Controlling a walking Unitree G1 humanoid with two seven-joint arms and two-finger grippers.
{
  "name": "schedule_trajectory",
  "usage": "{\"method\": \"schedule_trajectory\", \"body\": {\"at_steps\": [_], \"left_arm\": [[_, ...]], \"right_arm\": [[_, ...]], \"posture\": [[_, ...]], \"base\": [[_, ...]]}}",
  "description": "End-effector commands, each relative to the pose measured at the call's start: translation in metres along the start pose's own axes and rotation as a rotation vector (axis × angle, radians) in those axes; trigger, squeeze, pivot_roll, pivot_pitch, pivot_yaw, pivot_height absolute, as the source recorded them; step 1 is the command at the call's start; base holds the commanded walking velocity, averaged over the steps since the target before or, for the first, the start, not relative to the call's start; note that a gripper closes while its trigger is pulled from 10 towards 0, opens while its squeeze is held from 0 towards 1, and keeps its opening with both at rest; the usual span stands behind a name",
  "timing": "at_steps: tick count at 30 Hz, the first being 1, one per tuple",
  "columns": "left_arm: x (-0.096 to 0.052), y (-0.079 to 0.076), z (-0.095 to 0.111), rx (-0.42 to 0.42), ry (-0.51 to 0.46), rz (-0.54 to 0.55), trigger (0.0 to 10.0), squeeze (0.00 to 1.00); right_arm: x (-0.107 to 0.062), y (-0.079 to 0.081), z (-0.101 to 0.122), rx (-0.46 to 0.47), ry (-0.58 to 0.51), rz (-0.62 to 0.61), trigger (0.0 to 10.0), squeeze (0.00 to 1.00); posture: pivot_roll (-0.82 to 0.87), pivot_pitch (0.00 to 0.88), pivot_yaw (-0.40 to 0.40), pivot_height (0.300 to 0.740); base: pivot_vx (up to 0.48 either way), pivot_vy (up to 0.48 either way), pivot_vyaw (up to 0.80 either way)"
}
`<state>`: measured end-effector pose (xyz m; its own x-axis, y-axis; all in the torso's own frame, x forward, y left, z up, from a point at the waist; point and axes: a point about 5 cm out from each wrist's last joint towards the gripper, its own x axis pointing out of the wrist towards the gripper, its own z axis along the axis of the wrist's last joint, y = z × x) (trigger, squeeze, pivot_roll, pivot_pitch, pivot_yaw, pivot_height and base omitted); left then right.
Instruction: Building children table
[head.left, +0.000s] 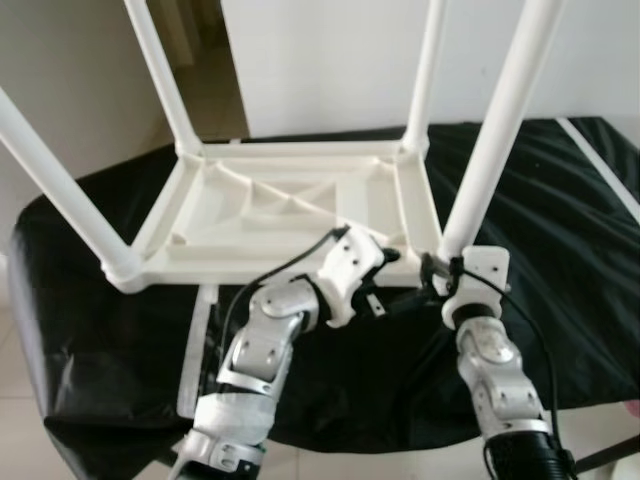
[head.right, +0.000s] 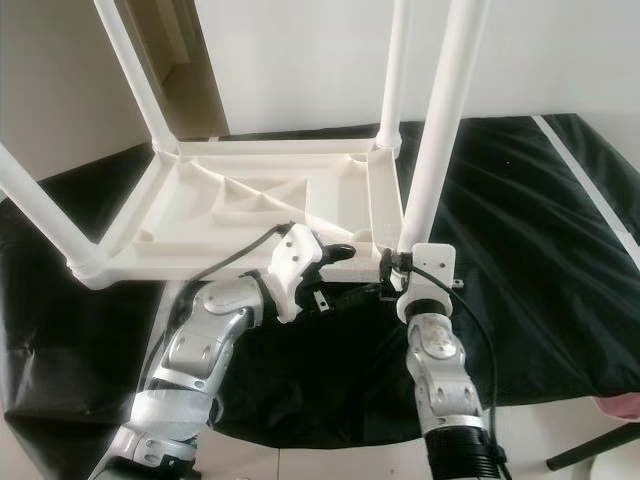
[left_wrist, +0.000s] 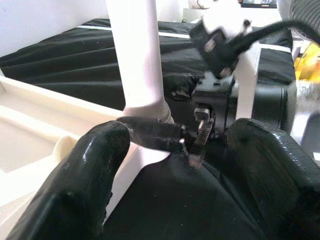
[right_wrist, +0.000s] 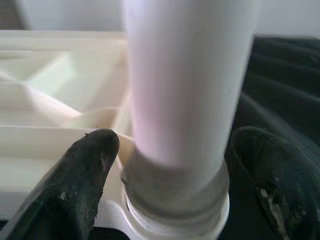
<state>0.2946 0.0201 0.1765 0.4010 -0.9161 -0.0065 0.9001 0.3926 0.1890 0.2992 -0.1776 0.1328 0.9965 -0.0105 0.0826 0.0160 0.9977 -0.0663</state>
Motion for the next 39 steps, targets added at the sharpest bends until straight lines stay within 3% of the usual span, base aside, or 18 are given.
{"method": "schedule_trajectory", "body": {"at_steps": [1, 13, 21, 23, 24, 25, 27, 28, 37, 38, 39], "left_arm": [[-0.002, 0.005, -0.004, -0.004, 0.004, 0.139, 10.0, 0.00], [-0.004, 0.004, -0.005, -0.007, 0.006, 0.150, 10.0, 0.00], [-0.013, 0.005, -0.006, 0.000, 0.019, 0.177, 10.0, 0.00], [-0.013, 0.005, -0.005, 0.002, 0.019, 0.180, 10.0, 0.00], [-0.014, 0.005, -0.005, 0.004, 0.020, 0.183, 10.0, 0.00], [-0.014, 0.006, -0.005, 0.006, 0.021, 0.185, 10.0, 0.00], [-0.014, 0.006, -0.005, 0.006, 0.021, 0.185, 10.0, 0.00], [-0.017, 0.008, -0.004, 0.011, 0.020, 0.194, 10.0, 0.00], [-0.020, 0.008, -0.004, 0.013, 0.026, 0.211, 10.0, 0.00], [-0.020, 0.008, -0.004, 0.011, 0.027, 0.211, 10.0, 0.00], [-0.020, 0.008, -0.004, 0.011, 0.027, 0.211, 10.0, 0.00]], "right_arm": [[0.001, 0.000, 0.002, 0.012, -0.018, 0.063, 10.0, 0.00], [0.020, -0.008, 0.014, -0.045, -0.039, 0.316, 10.0, 0.00], [0.040, 0.003, 0.008, -0.098, 0.008, 0.487, 10.0, 0.00], [0.043, 0.003, 0.006, -0.115, 0.022, 0.490, 9.4, 0.00], [0.045, 0.001, 0.003, -0.140, 0.038, 0.480, 5.9, 0.00], [0.046, 0.000, 0.001, -0.157, 0.049, 0.472, 3.9, 0.00], [0.046, 0.000, 0.001, -0.157, 0.049, 0.472, 3.9, 0.00], [0.047, -0.001, -0.003, -0.131, 0.062, 0.472, 0.0, 0.00], [0.048, 0.000, -0.011, -0.088, 0.079, 0.480, 0.0, 0.00], [0.049, 0.000, -0.011, -0.081, 0.082, 0.478, 9.3, 0.00], [0.049, 0.000, -0.012, -0.077, 0.083, 0.477, 9.3, 0.00]], "posture": [[-0.11, 0.014, 0.059, 0.740], [-0.08, 0.017, 0.034, 0.740], [-0.02, 0.012, 0.020, 0.740], [-0.01, 0.009, 0.019, 0.740], [-0.01, 0.006, 0.018, 0.740], [-0.01, 0.006, 0.018, 0.740], [-0.01, 0.006, 0.018, 0.740], [0.01, 0.000, 0.012, 0.740], [0.02, 0.008, 0.021, 0.740], [0.02, 0.009, 0.021, 0.740], [0.01, 0.010, 0.024, 0.740]], "base": [[0.000, 0.000, 0.00], [0.000, 0.000, 0.00], [0.000, 0.000, 0.00], [0.000, 0.000, 0.00], [0.000, 0.000, 0.00], [0.000, 0.000, 0.00], [0.000, 0.000, 0.00], [0.000, 0.000, 0.00], [0.000, 0.000, 0.00], [0.000, 0.000, 0.00], [0.000, 0.000, 0.00]]}}
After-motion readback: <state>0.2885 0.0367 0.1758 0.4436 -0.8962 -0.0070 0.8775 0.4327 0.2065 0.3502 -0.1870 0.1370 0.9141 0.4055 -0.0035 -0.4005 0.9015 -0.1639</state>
